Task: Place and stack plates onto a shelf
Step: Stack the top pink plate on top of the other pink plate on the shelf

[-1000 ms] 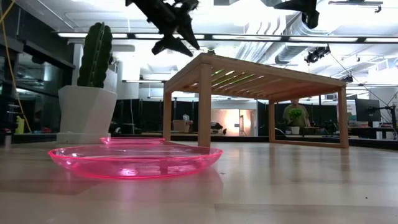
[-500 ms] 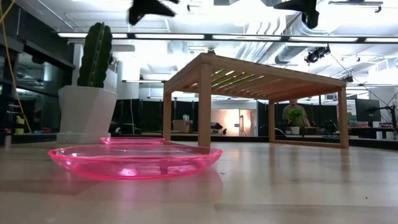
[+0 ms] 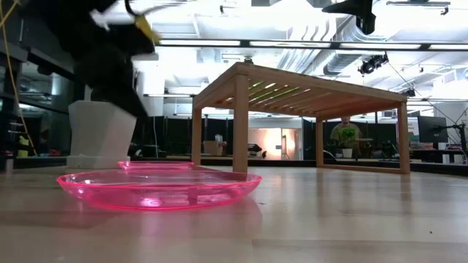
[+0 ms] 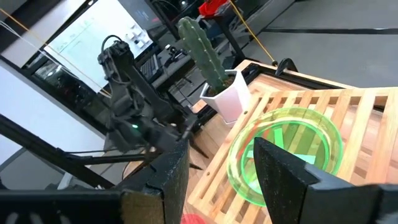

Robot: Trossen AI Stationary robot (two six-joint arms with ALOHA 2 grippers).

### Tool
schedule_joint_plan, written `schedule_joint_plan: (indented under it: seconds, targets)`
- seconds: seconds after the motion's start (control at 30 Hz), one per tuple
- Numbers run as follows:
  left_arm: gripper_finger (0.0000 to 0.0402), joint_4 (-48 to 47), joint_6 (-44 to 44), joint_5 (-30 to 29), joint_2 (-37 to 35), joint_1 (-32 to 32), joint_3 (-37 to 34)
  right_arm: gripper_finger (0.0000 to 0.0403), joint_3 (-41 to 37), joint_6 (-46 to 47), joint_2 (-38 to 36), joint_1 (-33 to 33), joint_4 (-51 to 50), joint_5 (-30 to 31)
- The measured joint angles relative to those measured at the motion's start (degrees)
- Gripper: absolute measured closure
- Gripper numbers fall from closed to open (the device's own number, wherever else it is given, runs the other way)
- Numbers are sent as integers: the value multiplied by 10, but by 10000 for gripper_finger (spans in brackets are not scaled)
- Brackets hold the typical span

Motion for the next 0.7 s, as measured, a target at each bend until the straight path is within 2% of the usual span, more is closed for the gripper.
schedule_joint_plan:
  seconds: [0.23, 0.4, 0.7]
  targets:
    - [266, 16, 52, -11, 77, 57, 0, 242, 0, 0, 0, 0, 0, 1]
    - [266, 45, 56, -11, 122, 88, 0, 242, 0, 0, 0, 0, 0, 19]
    - [266, 79, 56, 24, 178, 121, 1, 242, 0, 15, 0, 0, -2, 23]
